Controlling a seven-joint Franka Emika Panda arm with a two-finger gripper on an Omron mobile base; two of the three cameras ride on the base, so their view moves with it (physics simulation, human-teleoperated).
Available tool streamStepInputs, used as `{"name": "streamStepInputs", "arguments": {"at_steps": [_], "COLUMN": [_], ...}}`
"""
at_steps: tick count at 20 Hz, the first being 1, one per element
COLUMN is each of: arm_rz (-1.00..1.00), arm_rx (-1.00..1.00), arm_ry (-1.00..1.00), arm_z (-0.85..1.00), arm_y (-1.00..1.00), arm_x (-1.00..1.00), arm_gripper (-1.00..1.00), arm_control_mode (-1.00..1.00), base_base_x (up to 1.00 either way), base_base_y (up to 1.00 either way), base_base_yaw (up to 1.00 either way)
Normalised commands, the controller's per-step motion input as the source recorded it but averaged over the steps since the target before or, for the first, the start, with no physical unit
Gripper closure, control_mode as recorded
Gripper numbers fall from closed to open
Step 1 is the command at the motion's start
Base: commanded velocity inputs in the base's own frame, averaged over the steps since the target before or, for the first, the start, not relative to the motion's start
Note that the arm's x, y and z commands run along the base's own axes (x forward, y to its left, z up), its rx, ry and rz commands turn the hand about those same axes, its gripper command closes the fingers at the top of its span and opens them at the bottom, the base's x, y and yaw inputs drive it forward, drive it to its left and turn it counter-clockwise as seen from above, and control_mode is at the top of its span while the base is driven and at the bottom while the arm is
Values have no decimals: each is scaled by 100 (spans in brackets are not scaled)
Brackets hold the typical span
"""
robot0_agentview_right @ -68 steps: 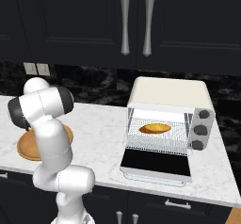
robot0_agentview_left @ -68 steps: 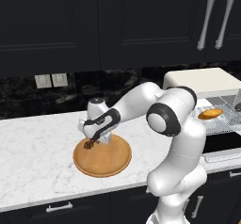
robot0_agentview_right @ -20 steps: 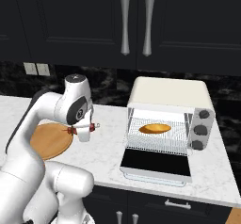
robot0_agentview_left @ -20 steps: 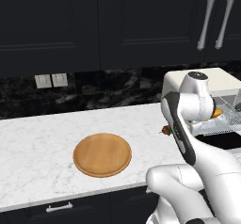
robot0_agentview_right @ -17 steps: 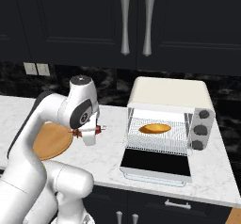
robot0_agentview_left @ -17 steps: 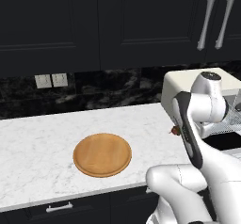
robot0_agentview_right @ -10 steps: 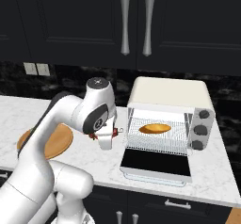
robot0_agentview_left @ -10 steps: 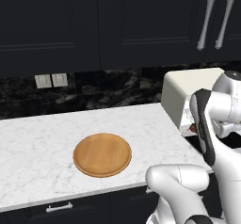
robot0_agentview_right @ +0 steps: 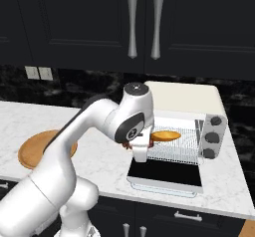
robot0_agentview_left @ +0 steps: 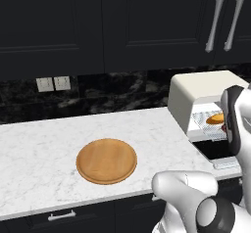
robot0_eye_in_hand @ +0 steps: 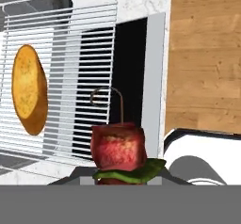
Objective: Pick up the kebab skewer and baguette bread, and place them inside the toaster oven. Close the toaster oven door and start by setting the timer.
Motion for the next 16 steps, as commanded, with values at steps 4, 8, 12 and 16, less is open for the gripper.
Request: {"name": "streamStepInputs", "arguments": {"at_steps": [4, 8, 12, 16], "arm_rz": [-5, -3, -2, 0], "arm_rx": [0, 0, 0, 0], "arm_ry": [0, 0, 0, 0], "arm_z": [0, 0, -4, -28], "arm_y": [-75, -51, -48, -21], "arm_x": [2, 16, 12, 25], "arm_gripper": [100, 100, 100, 100], "arm_control_mode": [-100, -100, -100, -100], "base_base_x": [0, 0, 0, 0], "base_base_y": [0, 0, 0, 0], "base_base_yaw": [0, 0, 0, 0]}}
